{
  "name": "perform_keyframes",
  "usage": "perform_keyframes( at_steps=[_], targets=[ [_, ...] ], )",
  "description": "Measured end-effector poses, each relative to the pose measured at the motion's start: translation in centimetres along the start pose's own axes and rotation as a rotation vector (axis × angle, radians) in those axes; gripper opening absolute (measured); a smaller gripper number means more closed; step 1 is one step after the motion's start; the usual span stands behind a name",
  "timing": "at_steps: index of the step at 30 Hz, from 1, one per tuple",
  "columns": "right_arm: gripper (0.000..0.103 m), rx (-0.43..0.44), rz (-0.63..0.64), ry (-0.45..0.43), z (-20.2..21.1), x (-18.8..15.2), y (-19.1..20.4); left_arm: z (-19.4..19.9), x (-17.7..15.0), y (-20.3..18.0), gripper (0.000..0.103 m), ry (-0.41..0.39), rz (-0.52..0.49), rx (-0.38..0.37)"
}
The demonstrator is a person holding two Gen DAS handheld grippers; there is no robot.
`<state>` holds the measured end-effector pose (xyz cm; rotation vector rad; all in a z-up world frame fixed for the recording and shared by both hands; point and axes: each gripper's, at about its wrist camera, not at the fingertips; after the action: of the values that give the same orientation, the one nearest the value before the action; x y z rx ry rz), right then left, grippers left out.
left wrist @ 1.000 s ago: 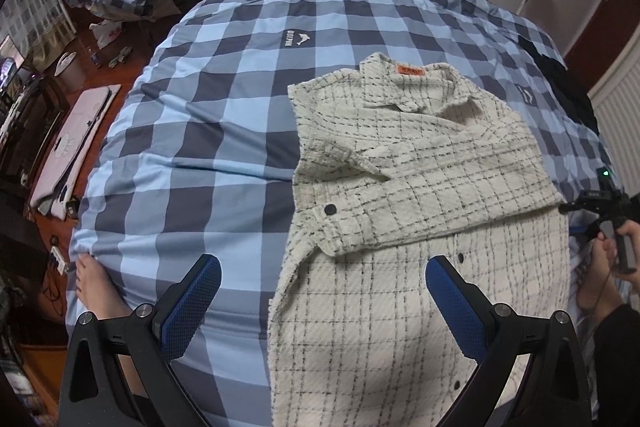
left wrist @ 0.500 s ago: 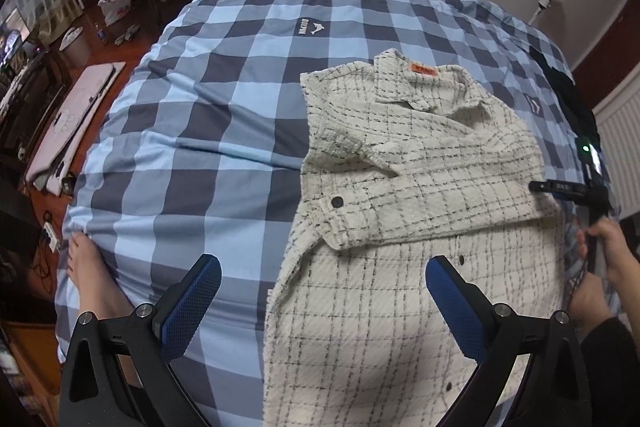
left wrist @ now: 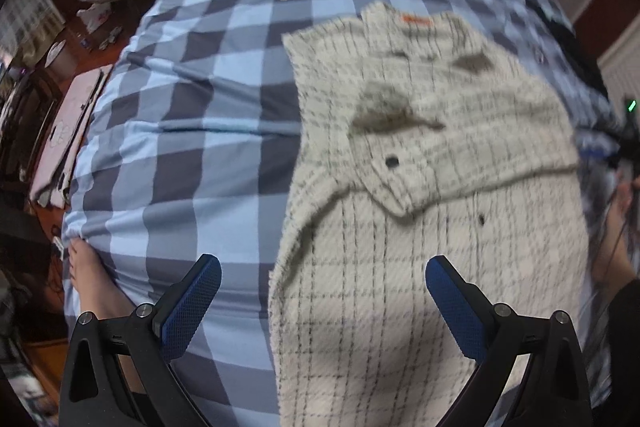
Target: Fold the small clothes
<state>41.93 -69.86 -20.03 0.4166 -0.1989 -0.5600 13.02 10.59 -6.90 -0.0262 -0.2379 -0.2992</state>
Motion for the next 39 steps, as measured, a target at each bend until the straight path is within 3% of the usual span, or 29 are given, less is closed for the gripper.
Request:
perform_keyframes(
  at_steps=[5, 9, 12, 16, 17, 19, 22, 24, 26, 27, 31, 36, 39],
  targets=[
    [0.08, 0.026, 0.096, -0.059, 0.2, -0.9, 2.5, -3.5, 1.0, -3.7, 0.103, 0.086, -0.09, -0.046],
    [0.08, 0.016, 0.182, -0.031, -1.3, -1.9, 4.7, -5.7, 2.9, -6.1, 0.103, 0.025, -0.144, -0.076],
    [0.08, 0.016, 0.202, -0.002, -1.9, -2.7, 5.2, -8.2, 3.8, -8.3, 0.103, -0.019, -0.291, 0.045],
    [0.08, 0.002, 0.224, 0.025, -2.0, -3.4, 5.2, -12.2, 4.5, -10.8, 0.096, 0.033, -0.507, 0.148],
    [0.08, 0.001, 0.227, 0.027, -1.9, -3.5, 5.1, -12.6, 4.8, -11.0, 0.091, 0.021, -0.52, 0.164],
    [0.08, 0.002, 0.22, 0.032, -1.8, -3.5, 5.0, -12.8, 5.5, -10.8, 0.075, 0.007, -0.502, 0.124],
    [0.08, 0.014, 0.207, 0.029, -1.5, -3.3, 4.9, -14.5, 6.7, -9.7, 0.06, 0.123, -0.435, -0.006],
    [0.08, 0.016, 0.205, 0.016, -1.3, -3.2, 5.0, -15.3, 7.8, -8.4, 0.037, 0.194, -0.354, -0.057],
    [0.08, 0.027, 0.2, 0.01, -1.1, -3.1, 5.0, -14.5, 9.1, -7.3, 0.02, 0.199, -0.264, -0.122],
    [0.08, 0.036, 0.197, 0.009, -1.0, -3.1, 5.0, -13.7, 9.8, -6.8, 0.014, 0.189, -0.224, -0.156],
    [0.08, 0.069, 0.218, 0.028, -0.9, -3.6, 5.4, -9.1, 12.9, -6.4, 0.012, 0.082, -0.171, -0.202],
    [0.08, 0.075, 0.177, 0.147, -3.5, -4.5, 4.7, -1.3, 17.1, -6.3, 0.011, -0.141, -0.178, -0.246],
    [0.08, 0.074, 0.179, 0.18, -4.3, -4.8, 4.4, 2.7, 17.9, -7.0, 0.011, -0.318, -0.269, -0.25]
  ],
)
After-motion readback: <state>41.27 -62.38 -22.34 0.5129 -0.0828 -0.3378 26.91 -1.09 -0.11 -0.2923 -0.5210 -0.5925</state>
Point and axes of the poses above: each gripper's, at about its wrist camera, not at the fingertips, and z roughly against the way its jaws point, y to its left, x to its top, and after that the axes turned 8 degrees about -z, right-handed
